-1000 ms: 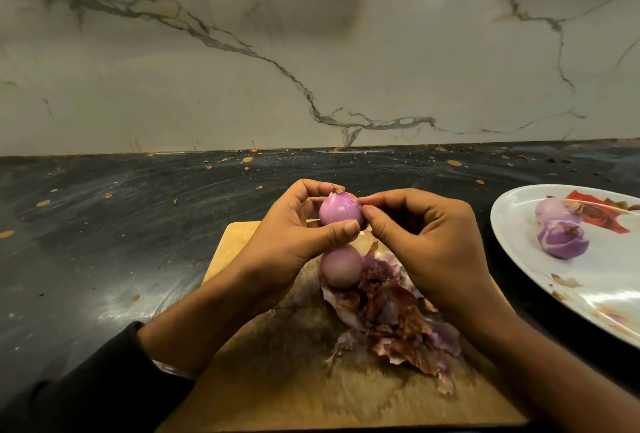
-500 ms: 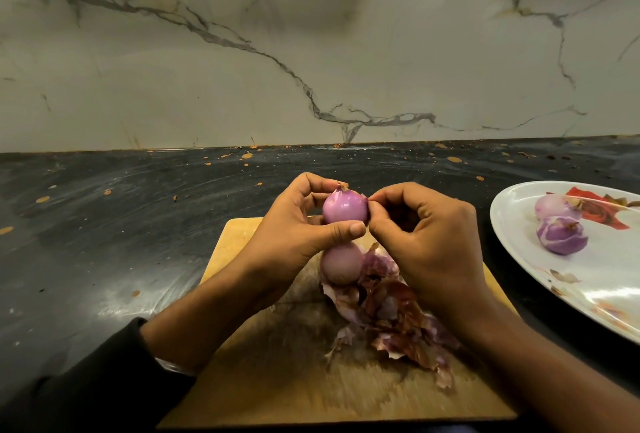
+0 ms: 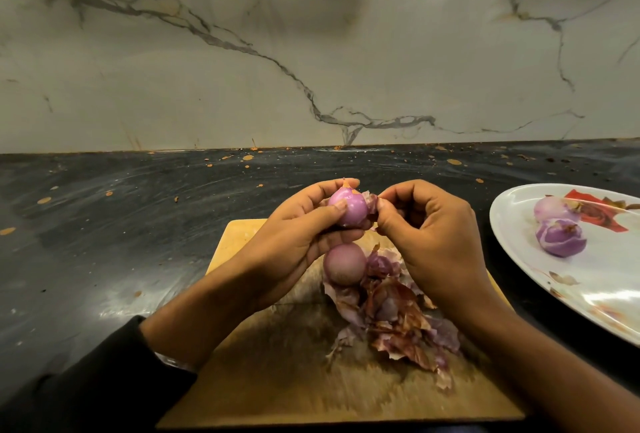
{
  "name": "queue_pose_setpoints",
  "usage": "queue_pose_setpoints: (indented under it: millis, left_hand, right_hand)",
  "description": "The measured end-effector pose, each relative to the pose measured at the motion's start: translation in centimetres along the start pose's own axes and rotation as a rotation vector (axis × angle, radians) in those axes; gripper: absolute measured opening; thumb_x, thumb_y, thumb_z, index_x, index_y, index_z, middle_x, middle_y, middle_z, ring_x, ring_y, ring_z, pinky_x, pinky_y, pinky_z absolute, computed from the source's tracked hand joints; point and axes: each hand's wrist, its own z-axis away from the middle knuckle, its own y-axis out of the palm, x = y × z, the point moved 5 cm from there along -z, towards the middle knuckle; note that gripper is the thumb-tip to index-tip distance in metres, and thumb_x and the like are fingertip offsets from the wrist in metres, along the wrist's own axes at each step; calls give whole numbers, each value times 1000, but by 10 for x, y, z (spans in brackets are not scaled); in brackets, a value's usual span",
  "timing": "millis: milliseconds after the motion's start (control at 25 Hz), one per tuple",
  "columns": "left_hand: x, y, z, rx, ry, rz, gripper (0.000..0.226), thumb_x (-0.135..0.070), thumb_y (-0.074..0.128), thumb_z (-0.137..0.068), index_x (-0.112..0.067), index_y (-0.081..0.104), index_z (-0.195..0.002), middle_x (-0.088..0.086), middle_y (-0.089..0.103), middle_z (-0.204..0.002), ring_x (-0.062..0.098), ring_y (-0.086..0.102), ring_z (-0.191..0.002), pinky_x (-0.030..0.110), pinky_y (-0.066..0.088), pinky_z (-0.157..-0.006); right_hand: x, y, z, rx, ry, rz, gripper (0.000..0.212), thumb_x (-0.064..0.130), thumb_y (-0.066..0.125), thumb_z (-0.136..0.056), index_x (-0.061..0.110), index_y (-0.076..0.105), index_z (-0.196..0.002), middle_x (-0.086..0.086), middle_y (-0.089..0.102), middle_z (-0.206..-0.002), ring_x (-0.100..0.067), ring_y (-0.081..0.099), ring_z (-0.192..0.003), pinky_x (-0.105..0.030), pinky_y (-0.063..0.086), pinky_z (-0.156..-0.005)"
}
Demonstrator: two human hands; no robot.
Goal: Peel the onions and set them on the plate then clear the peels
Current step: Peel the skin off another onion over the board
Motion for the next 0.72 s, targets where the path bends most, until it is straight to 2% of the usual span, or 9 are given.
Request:
queue_pose_setpoints:
  millis: [160,320,480,720]
  left_hand:
    - [-3,-1,1,-11,28,-68,43,-16,62,-81,-11,60,-124,12,70,-117,24,72,-101,24,59,-81]
    - [-1,-1,-1,16,8,-2,44,-13,56,-87,-10,55,-132,18,67,-124,31,68,-110,28,59,-85]
    - [0,0,0,36,-12,52,45,-16,53,-89,-11,55,-133,19,67,-124,32,67,-112,30,58,-90]
    - [1,-2,-1,6,-31,120,37,-13,50,-94,-6,55,-130,20,68,-115,35,68,-109,31,59,-88]
  right_hand:
    - [0,1,0,22,20,-32,11,10,70,-91,20,71,-89,5,71,-74,-10,71,-71,-21,58,-66]
    - [-6,-1,-3,1,99,-101,9,13,70,-91,21,70,-88,3,74,-78,-14,73,-73,-34,63,-69]
    - [-8,-2,-3,-4,142,-143,1,15,70,-90,15,70,-91,-3,74,-79,-16,74,-75,-35,64,-69]
    - [-10,-10,-4,-63,178,-217,10,5,71,-88,8,63,-83,-7,74,-85,-19,76,-74,-36,62,-66]
